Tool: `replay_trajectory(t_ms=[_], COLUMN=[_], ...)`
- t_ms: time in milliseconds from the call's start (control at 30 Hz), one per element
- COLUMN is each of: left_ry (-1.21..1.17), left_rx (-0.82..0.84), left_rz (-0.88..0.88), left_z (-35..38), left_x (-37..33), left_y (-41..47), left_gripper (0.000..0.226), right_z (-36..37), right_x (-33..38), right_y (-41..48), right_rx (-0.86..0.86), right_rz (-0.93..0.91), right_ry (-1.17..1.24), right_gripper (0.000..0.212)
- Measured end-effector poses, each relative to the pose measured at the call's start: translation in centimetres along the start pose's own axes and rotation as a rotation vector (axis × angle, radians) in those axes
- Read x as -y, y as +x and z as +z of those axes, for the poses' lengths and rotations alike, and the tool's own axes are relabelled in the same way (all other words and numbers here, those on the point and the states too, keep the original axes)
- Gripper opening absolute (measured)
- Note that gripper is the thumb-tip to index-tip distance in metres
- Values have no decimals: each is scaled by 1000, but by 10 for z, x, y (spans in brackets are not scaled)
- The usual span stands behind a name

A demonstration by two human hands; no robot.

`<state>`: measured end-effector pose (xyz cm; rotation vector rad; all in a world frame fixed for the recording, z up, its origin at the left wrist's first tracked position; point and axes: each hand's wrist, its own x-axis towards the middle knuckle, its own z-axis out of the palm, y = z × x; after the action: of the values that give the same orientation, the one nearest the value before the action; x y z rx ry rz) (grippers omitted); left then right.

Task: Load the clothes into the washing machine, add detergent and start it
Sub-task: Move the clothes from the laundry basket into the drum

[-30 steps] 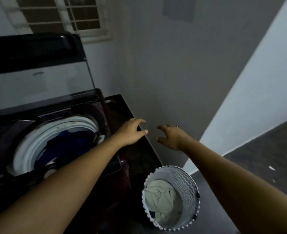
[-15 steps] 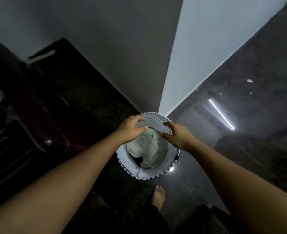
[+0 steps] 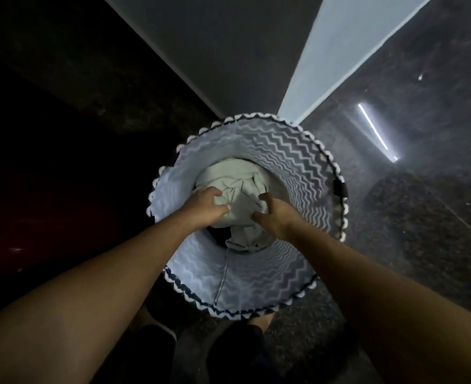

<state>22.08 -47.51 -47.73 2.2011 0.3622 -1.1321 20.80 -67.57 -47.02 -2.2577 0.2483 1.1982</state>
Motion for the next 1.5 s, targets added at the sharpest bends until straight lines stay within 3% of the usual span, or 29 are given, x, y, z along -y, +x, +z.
replay_trajectory(t_ms=[133, 300, 500, 567, 633, 700, 833, 900, 1000, 1100, 1167, 1233, 1367, 1433, 1500], left_ry=[-18, 18, -37, -67, -146, -276, -322, -363, -435, -541, -549, -507, -380, -384, -428], left_rx=[-14, -108, -215, -253, -262, -198, -106, -117, -129, -154, -165, -148, -46, -1, 68], left_rz=[-86, -220, -222, -183, -170, -194, -176, -223, -256, -171, -92, 17, 245, 324, 405], left_z=[22, 45, 65, 70, 72, 73, 71, 67, 53, 35, 21, 9, -16, -28, -45], left_x=[24, 36, 56, 64, 74, 85, 93, 86, 67, 40, 18, 1, -35, -59, -82], left_y=[60, 125, 176, 187, 196, 197, 180, 167, 133, 87, 44, 6, -77, -121, -170], left_gripper=[75, 89, 107, 123, 135, 129, 91, 75, 54, 42, 45, 53, 61, 61, 45], right_z=[37, 68, 85, 87, 90, 93, 93, 87, 75, 58, 47, 39, 11, -4, -21], right_x=[-11, -20, -35, -36, -39, -41, -39, -35, -17, 1, 5, 4, 14, 24, 38], right_y=[62, 115, 161, 170, 177, 179, 169, 157, 124, 85, 50, 15, -58, -92, -131], right_rx=[-40, -65, -116, -154, -239, -257, -231, -182, -180, -199, -145, -108, -128, -209, -263], right_rz=[73, 8, 23, 28, 20, 24, 32, 37, 83, 172, 45, -43, -52, -62, -158], right_ry=[-21, -45, 113, 118, 74, 31, -13, 74, 358, 625, 650, 568, 364, 259, 188], right_gripper=[73, 79, 113, 110, 93, 75, 35, 29, 31, 43, 49, 60, 112, 116, 97])
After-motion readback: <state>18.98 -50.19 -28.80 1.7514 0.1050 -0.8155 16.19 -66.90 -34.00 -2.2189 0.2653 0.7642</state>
